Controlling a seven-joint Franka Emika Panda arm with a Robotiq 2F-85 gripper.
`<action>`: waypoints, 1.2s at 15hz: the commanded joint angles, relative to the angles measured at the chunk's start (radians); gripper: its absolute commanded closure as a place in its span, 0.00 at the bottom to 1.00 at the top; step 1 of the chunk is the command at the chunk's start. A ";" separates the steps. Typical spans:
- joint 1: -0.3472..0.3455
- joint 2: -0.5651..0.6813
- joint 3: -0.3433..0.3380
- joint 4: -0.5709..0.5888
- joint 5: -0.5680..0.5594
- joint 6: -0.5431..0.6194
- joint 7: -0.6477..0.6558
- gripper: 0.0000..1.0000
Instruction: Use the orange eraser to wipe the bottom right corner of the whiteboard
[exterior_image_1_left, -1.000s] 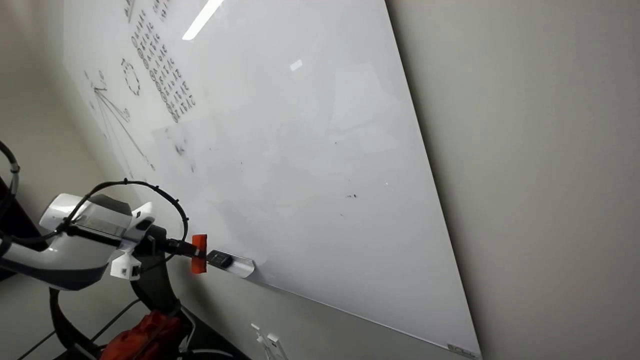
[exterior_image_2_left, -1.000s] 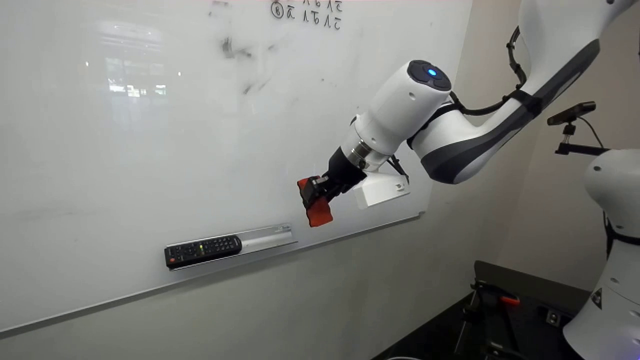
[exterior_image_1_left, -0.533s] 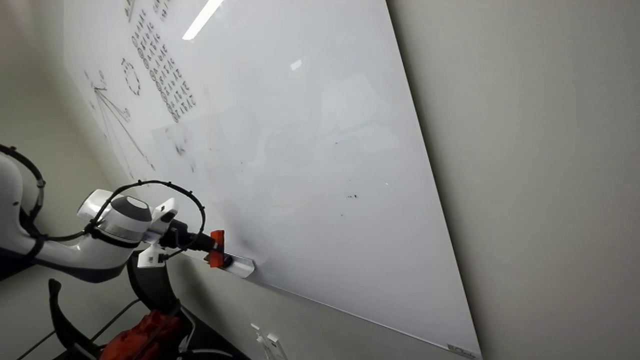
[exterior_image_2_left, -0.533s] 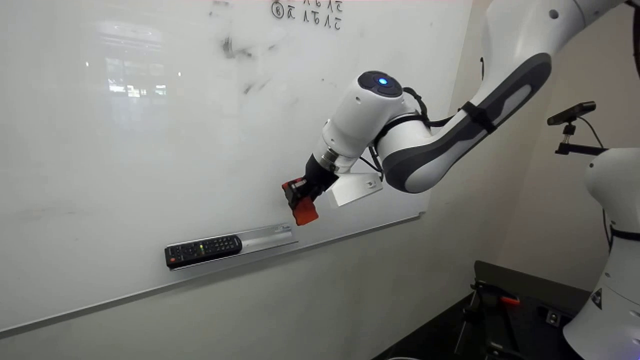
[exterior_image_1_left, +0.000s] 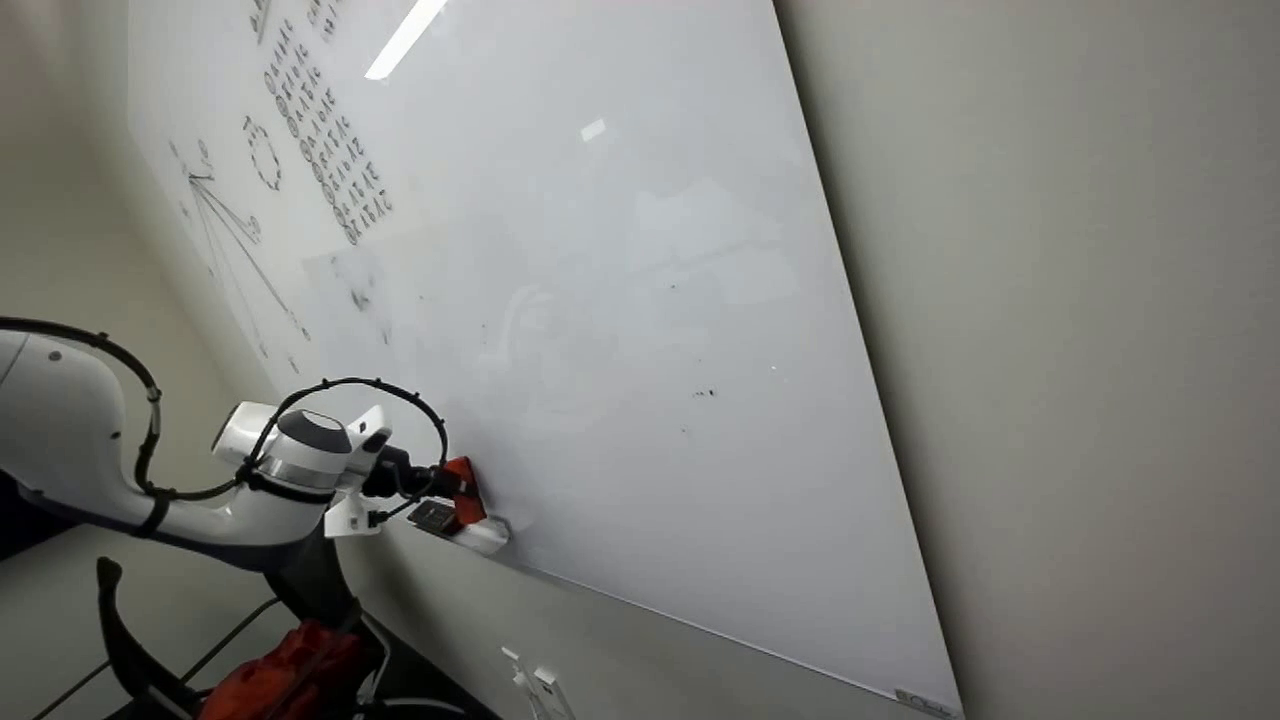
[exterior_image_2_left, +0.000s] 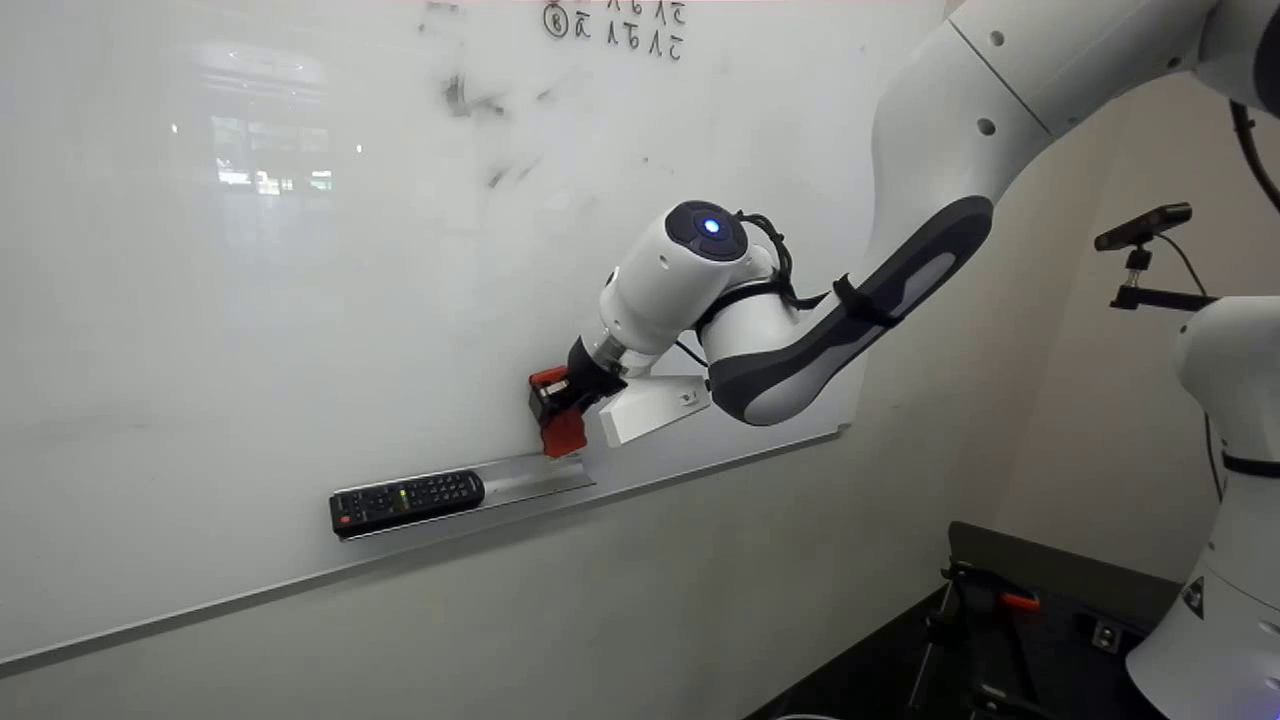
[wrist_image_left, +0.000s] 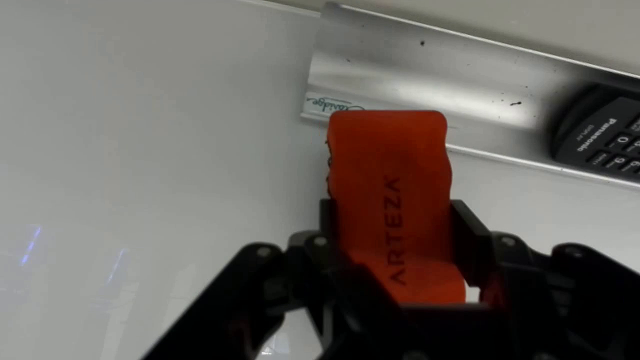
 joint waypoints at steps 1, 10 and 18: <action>0.086 0.140 -0.091 0.034 0.139 0.100 0.024 0.70; 0.163 0.245 -0.084 0.041 0.563 0.067 -0.130 0.70; 0.111 0.215 -0.021 0.063 0.629 -0.005 -0.281 0.19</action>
